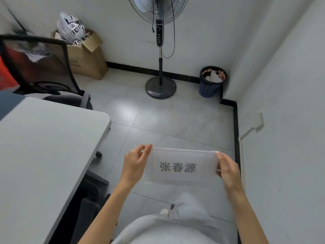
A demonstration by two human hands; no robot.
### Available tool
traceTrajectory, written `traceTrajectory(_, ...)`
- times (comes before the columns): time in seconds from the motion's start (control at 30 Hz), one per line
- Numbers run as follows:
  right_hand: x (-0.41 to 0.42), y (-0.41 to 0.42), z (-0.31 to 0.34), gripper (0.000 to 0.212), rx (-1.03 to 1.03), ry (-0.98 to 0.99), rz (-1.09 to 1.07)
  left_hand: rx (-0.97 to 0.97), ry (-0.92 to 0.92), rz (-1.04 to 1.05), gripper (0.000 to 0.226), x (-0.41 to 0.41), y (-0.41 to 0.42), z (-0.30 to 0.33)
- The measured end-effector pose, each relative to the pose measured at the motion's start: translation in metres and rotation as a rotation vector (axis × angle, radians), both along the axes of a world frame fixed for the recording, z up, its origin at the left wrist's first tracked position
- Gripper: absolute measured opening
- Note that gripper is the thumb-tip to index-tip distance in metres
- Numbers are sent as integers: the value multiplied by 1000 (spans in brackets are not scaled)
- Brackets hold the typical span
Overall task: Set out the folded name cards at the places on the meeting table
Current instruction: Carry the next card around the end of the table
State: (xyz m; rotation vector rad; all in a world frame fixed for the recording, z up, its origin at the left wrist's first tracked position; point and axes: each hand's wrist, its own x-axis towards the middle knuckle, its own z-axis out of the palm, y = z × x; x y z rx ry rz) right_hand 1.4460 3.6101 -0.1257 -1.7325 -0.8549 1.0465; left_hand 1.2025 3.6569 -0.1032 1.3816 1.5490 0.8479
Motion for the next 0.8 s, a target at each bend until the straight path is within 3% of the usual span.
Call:
traceTrajectory(0.17, -1, 138, -11, 28, -19, -22, 248, -69, -38, 197, 66, -13, 87, -16)
traceTrajectory(0.4, -44, 347, -10, 27, -61, -111, 774, -162, -108, 668, 56, -33, 172, -37)
traceTrajectory(0.53, -103, 435, 8, 21, -37, -159, 1057, -166, -121, 967, 39, -47, 210, -26)
traceTrajectory(0.8, -270, 533, -6, 25, -31, -117, 1499, -78, -164, 1387, 44, -117, 238, -35)
